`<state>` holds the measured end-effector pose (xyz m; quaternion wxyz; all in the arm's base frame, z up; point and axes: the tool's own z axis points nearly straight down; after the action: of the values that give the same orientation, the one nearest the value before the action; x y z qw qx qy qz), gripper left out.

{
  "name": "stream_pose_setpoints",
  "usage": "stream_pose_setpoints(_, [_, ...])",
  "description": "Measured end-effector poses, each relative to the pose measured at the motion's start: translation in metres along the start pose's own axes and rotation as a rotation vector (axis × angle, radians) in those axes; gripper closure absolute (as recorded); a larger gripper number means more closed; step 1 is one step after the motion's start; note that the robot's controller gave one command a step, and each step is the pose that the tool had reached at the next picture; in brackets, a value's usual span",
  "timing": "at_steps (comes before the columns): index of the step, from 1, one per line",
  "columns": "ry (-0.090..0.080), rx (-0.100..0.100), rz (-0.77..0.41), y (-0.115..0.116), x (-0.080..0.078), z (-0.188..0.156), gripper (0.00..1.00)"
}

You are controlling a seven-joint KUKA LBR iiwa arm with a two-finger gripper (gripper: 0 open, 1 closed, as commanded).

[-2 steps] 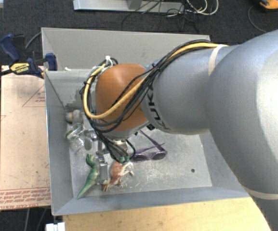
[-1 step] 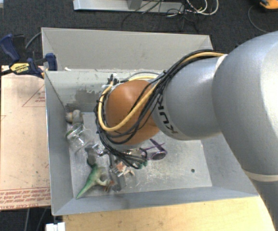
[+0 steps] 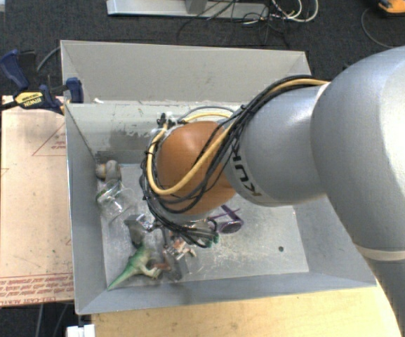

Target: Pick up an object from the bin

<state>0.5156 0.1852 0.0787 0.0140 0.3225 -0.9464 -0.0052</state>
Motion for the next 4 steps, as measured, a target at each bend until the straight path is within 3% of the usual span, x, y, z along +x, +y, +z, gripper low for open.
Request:
stream_pose_setpoints(1, [-0.005,0.000,-0.204,-0.015,-0.040,-0.026,0.00])
stream_pose_setpoints(2, [-0.013,0.004,-0.205,-0.012,-0.038,-0.025,0.00])
stream_pose_setpoints(3, [-0.007,0.000,-0.337,-0.026,-0.038,-0.034,0.00])
stream_pose_setpoints(4, [-0.013,0.004,-0.719,0.045,0.003,-0.030,1.00])
